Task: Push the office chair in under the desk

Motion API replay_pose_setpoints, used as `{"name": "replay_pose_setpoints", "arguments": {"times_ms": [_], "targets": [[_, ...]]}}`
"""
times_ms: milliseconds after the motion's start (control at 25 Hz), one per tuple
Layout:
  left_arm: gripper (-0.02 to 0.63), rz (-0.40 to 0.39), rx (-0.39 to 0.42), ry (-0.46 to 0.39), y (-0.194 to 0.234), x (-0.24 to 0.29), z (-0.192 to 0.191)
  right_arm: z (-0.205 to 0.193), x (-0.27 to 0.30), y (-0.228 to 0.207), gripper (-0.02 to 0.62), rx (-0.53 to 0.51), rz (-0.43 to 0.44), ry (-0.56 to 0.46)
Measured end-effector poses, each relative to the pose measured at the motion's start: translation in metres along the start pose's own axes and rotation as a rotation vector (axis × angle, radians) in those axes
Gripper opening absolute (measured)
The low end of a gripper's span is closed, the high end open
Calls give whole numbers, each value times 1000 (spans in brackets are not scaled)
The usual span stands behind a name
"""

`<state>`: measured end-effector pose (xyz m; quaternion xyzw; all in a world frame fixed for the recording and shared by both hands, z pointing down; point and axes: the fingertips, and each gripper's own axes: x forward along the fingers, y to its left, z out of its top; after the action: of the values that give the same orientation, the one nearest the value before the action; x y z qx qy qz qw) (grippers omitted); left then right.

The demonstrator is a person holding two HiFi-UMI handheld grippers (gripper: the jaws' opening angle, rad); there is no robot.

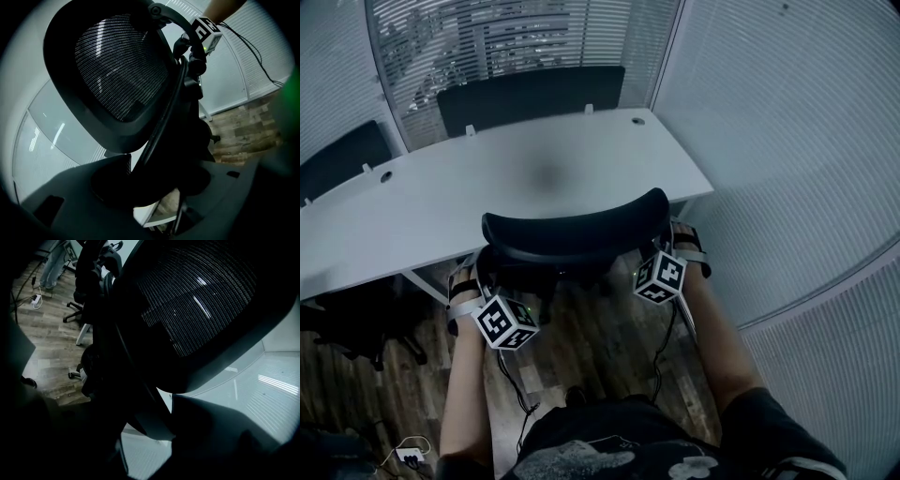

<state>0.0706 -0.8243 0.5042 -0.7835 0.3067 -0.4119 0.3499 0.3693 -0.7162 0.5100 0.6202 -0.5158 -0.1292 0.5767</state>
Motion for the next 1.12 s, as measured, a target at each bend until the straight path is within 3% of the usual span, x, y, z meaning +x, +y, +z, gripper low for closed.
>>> {"name": "replay_pose_setpoints", "arguments": {"times_ms": [760, 920, 1120], "targets": [[270, 54, -55, 22, 4, -27, 6, -3, -25, -8, 262, -35, -85, -82], [268, 96, -123, -13, 8, -50, 19, -7, -40, -10, 262, -11, -81, -99], [268, 92, -236, -44, 0, -78, 39, -8, -64, -11, 261, 37, -64, -157]]}}
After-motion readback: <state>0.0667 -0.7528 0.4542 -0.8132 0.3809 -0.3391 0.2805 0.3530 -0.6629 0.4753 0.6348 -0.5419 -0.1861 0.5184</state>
